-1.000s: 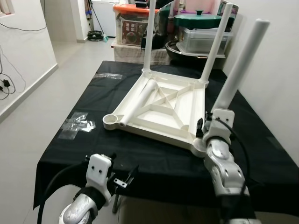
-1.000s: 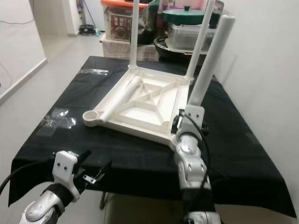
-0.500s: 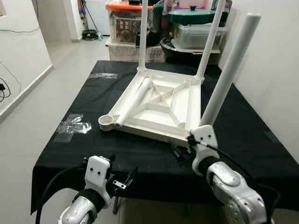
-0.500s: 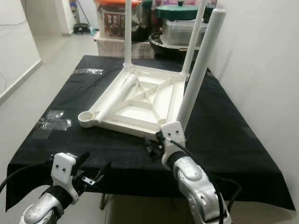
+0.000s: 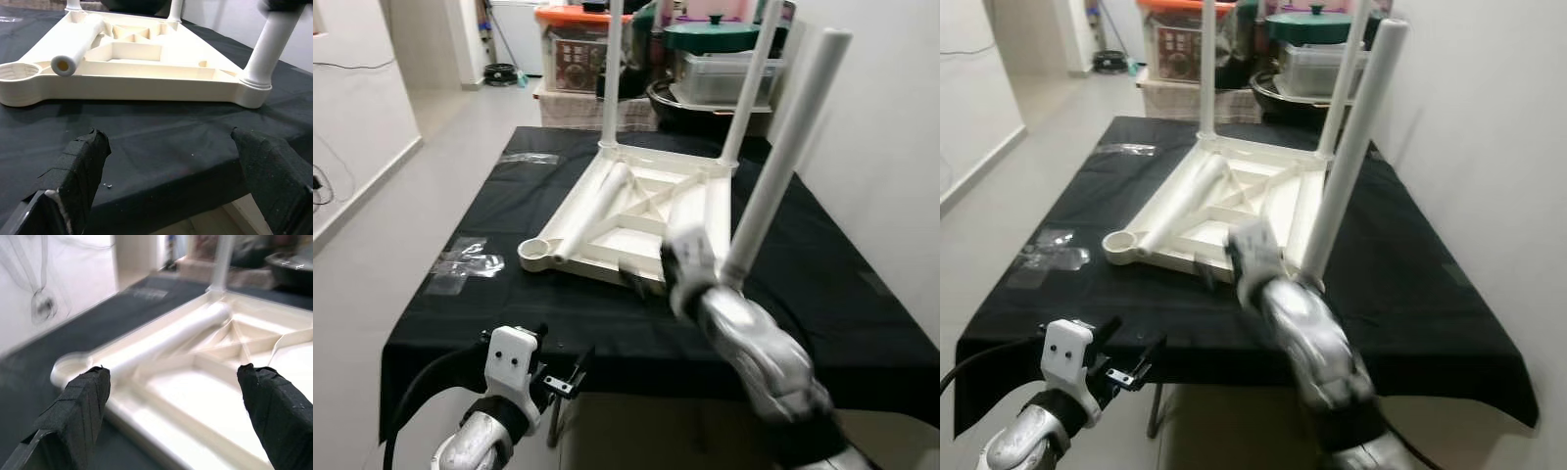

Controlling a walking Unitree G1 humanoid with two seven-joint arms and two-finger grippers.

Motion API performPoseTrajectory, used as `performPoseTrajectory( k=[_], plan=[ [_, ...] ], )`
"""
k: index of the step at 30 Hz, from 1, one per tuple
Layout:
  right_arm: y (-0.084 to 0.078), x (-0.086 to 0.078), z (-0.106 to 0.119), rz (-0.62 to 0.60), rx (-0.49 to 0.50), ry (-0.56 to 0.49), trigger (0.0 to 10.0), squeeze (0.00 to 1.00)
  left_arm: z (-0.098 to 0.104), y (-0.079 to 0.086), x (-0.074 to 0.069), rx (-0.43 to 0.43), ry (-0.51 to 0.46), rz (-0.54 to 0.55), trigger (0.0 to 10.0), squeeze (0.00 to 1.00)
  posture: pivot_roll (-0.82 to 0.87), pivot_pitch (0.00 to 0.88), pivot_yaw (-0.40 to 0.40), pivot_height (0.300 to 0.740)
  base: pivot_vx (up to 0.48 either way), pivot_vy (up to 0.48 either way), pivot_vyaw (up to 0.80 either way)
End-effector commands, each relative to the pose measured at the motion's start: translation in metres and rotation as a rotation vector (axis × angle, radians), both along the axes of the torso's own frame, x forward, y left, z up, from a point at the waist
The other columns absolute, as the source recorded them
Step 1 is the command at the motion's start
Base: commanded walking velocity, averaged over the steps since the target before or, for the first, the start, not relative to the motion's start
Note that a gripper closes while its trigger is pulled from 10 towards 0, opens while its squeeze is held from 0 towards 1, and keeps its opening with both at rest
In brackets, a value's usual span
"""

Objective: Building children table

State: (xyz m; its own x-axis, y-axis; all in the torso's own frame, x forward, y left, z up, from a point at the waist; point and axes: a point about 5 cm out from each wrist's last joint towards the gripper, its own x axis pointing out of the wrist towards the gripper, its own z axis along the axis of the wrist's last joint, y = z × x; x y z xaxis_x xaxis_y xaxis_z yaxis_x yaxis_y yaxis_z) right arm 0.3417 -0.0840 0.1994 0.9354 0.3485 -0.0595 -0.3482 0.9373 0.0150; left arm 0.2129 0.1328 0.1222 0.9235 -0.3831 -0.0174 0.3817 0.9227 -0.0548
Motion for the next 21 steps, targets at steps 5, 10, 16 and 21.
performPoseTrajectory(
  k=[5,10,16,21],
  plan=[
    [0.023,0.010,-0.008,-0.005,0.082,0.064,10.0,0.00,-0.001,0.001,0.001,0.005,0.003,0.011,10.0,0.00,0.08,0.000,-0.098,0.740,0.000,0.000,0.00],
    [0.040,0.009,-0.003,0.069,0.116,0.069,10.0,0.00,-0.001,0.001,0.001,0.007,0.001,0.013,10.0,0.00,0.08,0.000,-0.100,0.740,0.000,0.000,0.00],
    [0.044,0.013,-0.009,0.026,0.089,0.033,10.0,0.00,-0.002,0.001,0.001,0.006,0.003,0.012,10.0,0.00,0.08,0.000,-0.097,0.740,0.000,0.000,0.00],
    [-0.030,0.042,-0.012,-0.290,-0.003,-0.010,10.0,0.00,-0.002,0.000,0.001,0.004,0.005,0.010,10.0,0.00,0.08,0.000,-0.093,0.740,0.000,0.000,0.00]
  ],
)
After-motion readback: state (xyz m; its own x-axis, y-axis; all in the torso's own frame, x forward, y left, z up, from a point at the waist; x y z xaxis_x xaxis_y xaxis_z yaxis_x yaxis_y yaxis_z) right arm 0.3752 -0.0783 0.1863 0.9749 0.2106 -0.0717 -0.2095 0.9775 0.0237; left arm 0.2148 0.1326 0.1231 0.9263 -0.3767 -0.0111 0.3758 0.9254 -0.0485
